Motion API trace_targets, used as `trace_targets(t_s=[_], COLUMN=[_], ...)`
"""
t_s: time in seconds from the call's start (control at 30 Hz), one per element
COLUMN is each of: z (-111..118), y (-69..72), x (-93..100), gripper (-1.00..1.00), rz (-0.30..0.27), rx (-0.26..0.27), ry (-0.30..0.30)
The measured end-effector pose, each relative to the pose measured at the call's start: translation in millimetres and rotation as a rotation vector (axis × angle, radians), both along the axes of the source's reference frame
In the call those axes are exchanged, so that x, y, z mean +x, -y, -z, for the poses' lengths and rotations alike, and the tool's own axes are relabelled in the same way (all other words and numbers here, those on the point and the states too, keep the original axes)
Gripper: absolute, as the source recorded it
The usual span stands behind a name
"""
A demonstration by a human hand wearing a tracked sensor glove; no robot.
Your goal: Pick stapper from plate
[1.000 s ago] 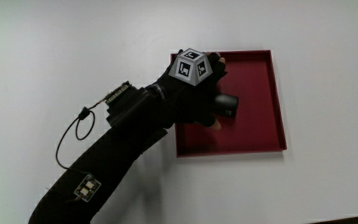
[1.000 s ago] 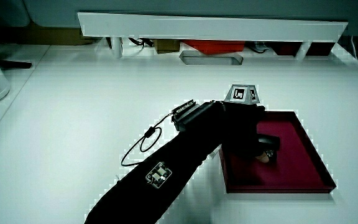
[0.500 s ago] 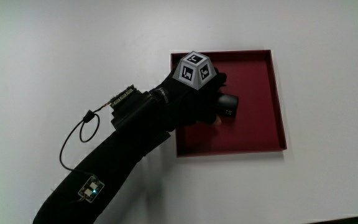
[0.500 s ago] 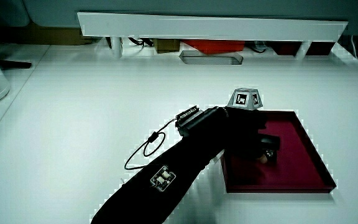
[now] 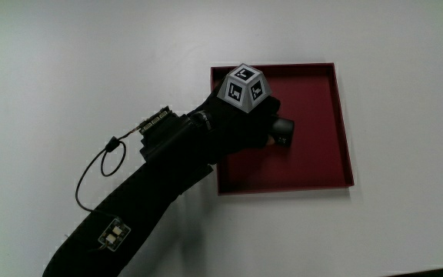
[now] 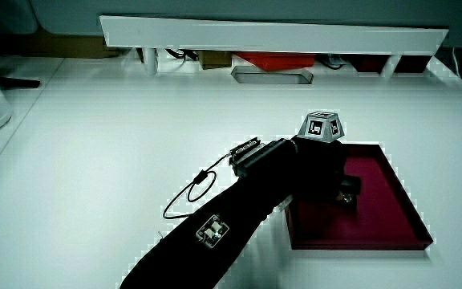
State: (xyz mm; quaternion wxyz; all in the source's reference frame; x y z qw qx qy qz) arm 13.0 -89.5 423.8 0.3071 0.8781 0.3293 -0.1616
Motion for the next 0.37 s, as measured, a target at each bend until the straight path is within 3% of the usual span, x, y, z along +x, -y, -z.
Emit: trace_targets(t_s=[0.13,0.17,0.2,0.23,0.3,0.33,0.37], z=[21,8,22,26,33,37,40], y=[2.2,6.5,5.8,6.9,8.5,10.1,12.5], x=[-11.0,-12.8,-18.1,-23.0,-36.1,-41.7,-47.7], gripper=[1.0,1.0,1.0,1.0,1.0,1.0,1.0], rz=[-0.002,-0.055,-0.04,-0.068,-0.052,-0.048,-0.056], rx=[0.052,0.11,0.092,0.132,0.143,0.197,0.181], ry=[-0.027,-0.073,-0.057,-0.079,-0.112,-0.109,-0.145])
